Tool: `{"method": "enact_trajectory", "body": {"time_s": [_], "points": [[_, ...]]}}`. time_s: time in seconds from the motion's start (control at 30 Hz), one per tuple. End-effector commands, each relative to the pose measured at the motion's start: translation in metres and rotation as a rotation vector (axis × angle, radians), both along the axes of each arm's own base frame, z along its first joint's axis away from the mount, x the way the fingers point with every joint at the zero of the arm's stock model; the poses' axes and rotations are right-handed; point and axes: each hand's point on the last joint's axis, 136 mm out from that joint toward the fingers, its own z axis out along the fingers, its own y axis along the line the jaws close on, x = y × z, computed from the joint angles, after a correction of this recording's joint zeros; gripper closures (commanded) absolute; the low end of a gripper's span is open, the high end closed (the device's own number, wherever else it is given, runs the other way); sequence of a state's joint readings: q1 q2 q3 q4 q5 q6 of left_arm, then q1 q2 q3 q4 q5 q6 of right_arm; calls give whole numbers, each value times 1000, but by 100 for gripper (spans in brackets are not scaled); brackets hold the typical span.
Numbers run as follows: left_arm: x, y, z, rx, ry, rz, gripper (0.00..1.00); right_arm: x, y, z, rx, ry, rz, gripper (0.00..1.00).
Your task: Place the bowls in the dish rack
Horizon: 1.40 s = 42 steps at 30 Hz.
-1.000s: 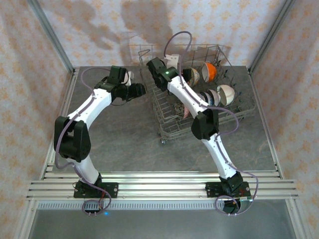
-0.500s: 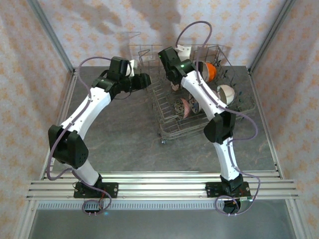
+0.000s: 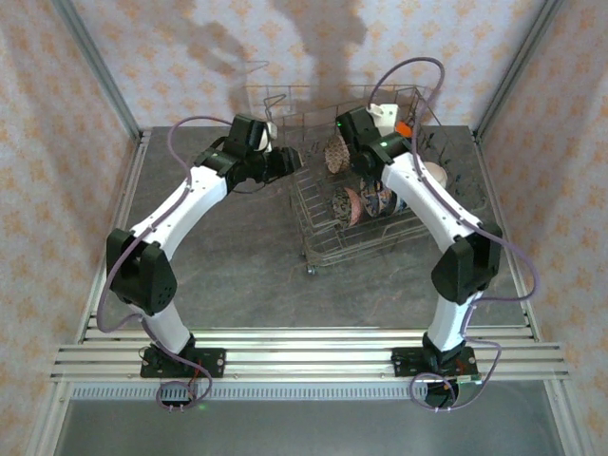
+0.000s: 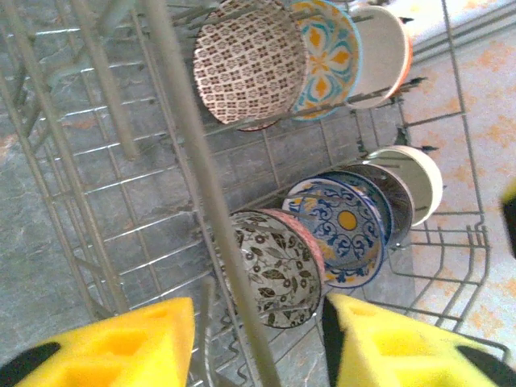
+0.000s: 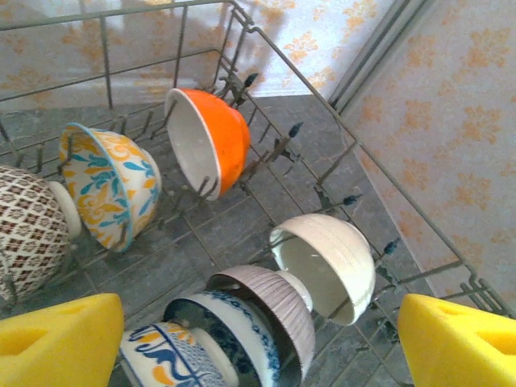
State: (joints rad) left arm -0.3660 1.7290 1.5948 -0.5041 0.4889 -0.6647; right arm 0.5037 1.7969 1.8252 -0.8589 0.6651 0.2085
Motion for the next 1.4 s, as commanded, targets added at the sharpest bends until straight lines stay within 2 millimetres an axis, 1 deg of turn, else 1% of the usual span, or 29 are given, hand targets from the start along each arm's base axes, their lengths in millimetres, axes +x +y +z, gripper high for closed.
{"method": "enact_trajectory", "body": {"time_s": [0.0, 0.07, 0.2, 0.27, 0.3, 0.43, 0.53, 0.63, 0.7, 0.9, 0.97, 1.03, 1.1, 1.17, 1.27, 1.3, 1.37], "points": [[16, -1, 10, -8, -36, 32, 60, -4, -18, 11, 55, -49, -28, 13], [21, -4, 13, -7, -37, 22, 65, -7, -24, 10, 60, -49, -37, 13], [27, -7, 15, -3, -37, 15, 88, -12, -35, 9, 62, -45, -55, 12], [28, -2, 14, 13, -30, 26, 99, -14, -42, 11, 65, -49, -71, 13], [27, 2, 16, 20, -30, 34, 100, -15, -47, 11, 68, -50, -84, 12], [25, 16, 22, 63, -29, 33, 100, -18, -64, 10, 86, -45, -128, 12], [21, 33, 26, 123, -15, 27, 100, -19, -73, 10, 90, -51, -148, 12], [17, 54, 27, 183, -9, 8, 100, -18, -80, 9, 97, -55, -164, 13], [12, 71, 25, 201, 17, 3, 100, -18, -85, 8, 104, -56, -178, 13], [-2, 112, 18, 241, 77, -53, 100, -13, -96, 7, 112, -52, -208, 13], [-2, 125, 16, 255, 90, -67, 100, -10, -96, 7, 121, -49, -207, 12], [3, 139, 14, 278, 104, -67, 100, -7, -95, 6, 132, -43, -201, 12], [13, 153, 14, 290, 104, -42, 100, -4, -92, 4, 146, -44, -192, 12], [30, 161, 10, 285, 103, -27, 100, -2, -90, 0, 156, -36, -187, 12], [51, 171, 10, 284, 90, -1, 100, -2, -92, -1, 152, -39, -194, 12], [54, 174, 7, 281, 101, 2, 100, -2, -92, -1, 149, -38, -196, 12], [63, 176, 8, 270, 98, -1, 100, -4, -95, -2, 147, -34, -202, 12]]}}
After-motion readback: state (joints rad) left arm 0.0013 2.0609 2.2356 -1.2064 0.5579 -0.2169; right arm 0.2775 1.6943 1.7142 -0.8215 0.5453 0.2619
